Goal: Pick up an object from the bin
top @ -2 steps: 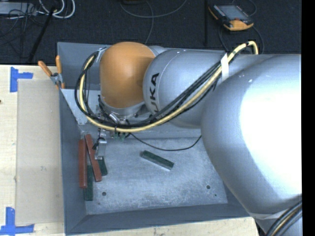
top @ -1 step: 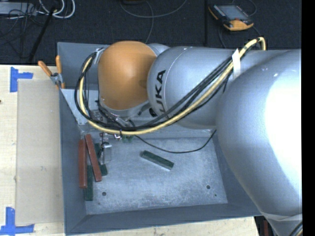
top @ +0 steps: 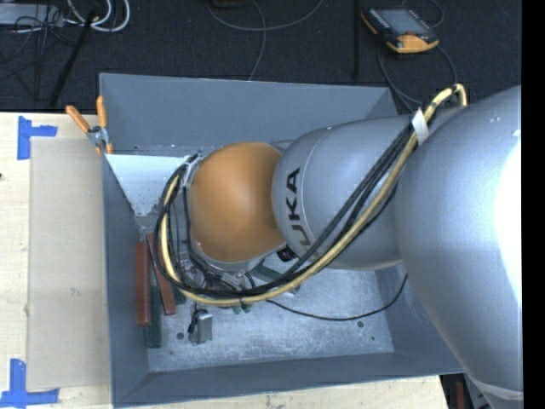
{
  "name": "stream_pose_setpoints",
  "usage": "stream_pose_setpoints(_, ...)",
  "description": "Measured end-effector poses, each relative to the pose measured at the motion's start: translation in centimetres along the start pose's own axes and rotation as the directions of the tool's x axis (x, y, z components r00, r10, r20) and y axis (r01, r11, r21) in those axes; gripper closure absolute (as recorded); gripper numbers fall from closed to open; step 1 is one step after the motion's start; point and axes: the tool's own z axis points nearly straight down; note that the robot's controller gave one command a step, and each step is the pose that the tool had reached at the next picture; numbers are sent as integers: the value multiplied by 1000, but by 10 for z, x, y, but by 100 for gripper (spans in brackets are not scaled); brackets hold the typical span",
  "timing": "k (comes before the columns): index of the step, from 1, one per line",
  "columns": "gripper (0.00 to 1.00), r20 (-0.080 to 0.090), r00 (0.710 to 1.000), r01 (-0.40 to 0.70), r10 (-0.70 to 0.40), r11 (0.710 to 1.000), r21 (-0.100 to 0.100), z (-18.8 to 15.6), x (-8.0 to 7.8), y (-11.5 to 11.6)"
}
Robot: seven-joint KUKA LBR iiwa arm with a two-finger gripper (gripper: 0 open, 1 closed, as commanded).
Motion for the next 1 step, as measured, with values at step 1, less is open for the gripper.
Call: stream_pose_setpoints(1, 0, 1, 977, -211, 211, 977, 1, 75, -2, -51)
